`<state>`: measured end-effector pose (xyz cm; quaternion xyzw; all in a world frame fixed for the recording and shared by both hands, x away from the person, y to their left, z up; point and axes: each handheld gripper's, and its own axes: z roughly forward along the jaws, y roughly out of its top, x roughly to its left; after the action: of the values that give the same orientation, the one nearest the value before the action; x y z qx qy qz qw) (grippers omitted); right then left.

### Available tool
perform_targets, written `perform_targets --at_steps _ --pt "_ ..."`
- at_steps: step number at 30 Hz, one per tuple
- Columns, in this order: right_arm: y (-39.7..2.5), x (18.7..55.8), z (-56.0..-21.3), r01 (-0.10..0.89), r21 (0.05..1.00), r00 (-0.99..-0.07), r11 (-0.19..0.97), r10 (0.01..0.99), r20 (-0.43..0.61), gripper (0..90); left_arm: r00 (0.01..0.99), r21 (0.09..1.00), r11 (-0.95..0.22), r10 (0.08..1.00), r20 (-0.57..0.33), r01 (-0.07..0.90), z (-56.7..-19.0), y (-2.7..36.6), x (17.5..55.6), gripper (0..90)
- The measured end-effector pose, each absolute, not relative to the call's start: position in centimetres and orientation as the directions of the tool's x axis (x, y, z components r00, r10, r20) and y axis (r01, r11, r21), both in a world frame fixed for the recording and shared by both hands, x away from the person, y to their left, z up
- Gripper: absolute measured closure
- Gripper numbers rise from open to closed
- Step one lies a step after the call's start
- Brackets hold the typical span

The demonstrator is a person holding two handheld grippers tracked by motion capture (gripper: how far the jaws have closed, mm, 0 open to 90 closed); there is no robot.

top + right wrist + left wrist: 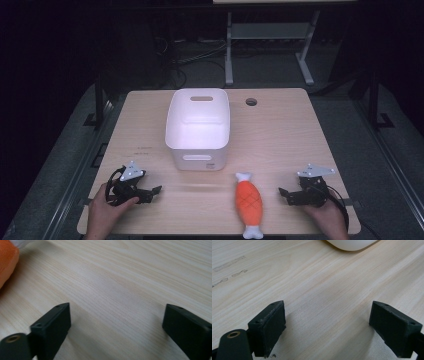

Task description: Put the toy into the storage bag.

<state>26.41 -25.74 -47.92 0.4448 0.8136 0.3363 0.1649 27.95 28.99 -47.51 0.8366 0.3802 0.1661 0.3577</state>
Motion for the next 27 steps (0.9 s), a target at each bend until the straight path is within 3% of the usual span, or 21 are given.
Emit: perform_targets --at_steps 3,19,27 --pt "-25.9 26.4 -47.7 0.623 0.687 -0.547 0.374 0.836 0.041 16.8 0.656 0.725 -0.456 0.755 0.007 0.517 -47.5 29.0 28.0 12.6" --pt "-24.7 27.4 -45.4 0.583 0.697 -0.637 0.418 0.767 0.073 88.4 0.656 0.725 -0.455 0.755 0.006 0.517 -47.5 29.0 28.0 12.6" --pt "-23.1 28.3 -45.0 0.569 0.690 -0.676 0.447 0.733 0.083 89.8 0.656 0.725 -0.455 0.755 0.006 0.517 -47.5 29.0 28.0 12.6"
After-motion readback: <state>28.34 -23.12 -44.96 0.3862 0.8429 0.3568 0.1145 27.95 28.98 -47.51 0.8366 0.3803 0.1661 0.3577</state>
